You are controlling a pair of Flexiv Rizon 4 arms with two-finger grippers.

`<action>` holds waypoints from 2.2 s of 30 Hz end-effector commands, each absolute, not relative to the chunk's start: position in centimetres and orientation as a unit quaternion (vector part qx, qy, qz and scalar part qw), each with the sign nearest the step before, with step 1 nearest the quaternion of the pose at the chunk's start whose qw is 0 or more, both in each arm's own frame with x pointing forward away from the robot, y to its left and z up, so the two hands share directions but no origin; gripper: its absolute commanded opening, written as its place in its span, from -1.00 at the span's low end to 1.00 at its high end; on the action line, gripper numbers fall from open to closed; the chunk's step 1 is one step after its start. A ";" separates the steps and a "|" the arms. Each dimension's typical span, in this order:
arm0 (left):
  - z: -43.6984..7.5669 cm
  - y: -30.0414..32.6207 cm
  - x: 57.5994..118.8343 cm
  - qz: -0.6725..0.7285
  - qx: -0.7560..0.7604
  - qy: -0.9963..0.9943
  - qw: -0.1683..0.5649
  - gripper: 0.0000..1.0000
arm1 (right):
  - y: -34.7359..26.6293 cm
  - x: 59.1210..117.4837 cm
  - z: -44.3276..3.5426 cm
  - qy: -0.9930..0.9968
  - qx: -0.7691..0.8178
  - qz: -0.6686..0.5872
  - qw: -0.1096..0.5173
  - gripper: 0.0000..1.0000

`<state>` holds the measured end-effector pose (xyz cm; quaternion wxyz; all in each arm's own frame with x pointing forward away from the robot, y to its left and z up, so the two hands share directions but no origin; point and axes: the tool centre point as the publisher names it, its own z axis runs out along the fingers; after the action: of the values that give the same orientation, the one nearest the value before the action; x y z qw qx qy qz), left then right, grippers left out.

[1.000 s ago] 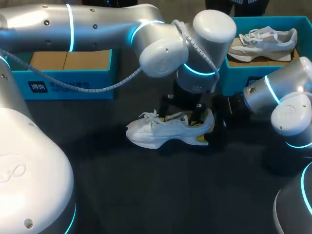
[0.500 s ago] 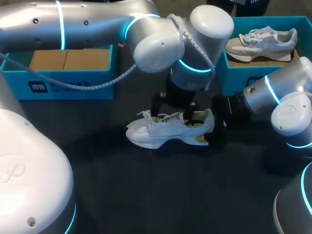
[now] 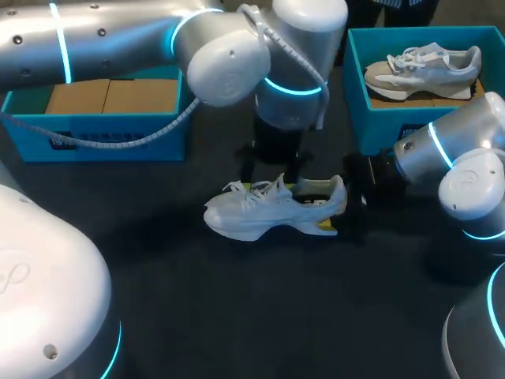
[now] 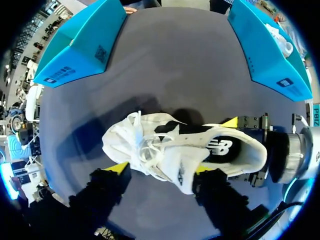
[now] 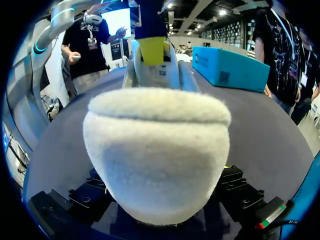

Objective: Take the shoe out of the shoebox, open the shoe tongue, remove and reinsert the insole, then place the shoe into the shoebox

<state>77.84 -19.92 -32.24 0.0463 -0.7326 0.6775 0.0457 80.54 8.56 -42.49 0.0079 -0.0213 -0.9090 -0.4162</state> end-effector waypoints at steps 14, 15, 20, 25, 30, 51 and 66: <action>-28.1 -17.7 77.1 -0.008 -0.714 0.698 -0.059 -1.00 | 8.8 80.7 -42.6 -0.910 -0.022 -0.415 0.008 -1.00; -27.8 -17.5 76.9 -0.011 -0.712 0.700 -0.061 -1.00 | 8.8 80.7 -42.6 -0.910 -0.022 -0.415 0.008 -1.00; -26.9 -16.3 76.1 -0.019 -0.706 0.705 -0.063 -1.00 | 8.8 80.7 -42.6 -0.910 -0.022 -0.415 0.008 -1.00; -27.7 -14.9 76.2 -0.013 -0.706 0.706 -0.054 -1.00 | 8.8 80.7 -42.6 -0.910 -0.022 -0.415 0.008 -1.00; -29.2 -13.5 76.3 0.002 -0.706 0.708 -0.039 -1.00 | 8.8 80.7 -42.6 -0.910 -0.022 -0.415 0.008 -1.00; -37.3 -8.1 76.7 0.081 -0.717 0.692 0.030 -1.00 | 8.8 80.7 -42.6 -0.910 -0.022 -0.415 0.008 -1.00; -38.1 -8.3 77.4 0.088 -0.722 0.685 0.045 0.92 | 8.8 80.7 -42.6 -0.910 -0.022 -0.415 0.008 -1.00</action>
<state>77.34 -8.23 -38.52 0.0470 -0.7205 0.6858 0.0913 80.55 8.90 -42.47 0.0080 -0.0213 -0.9091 -0.4160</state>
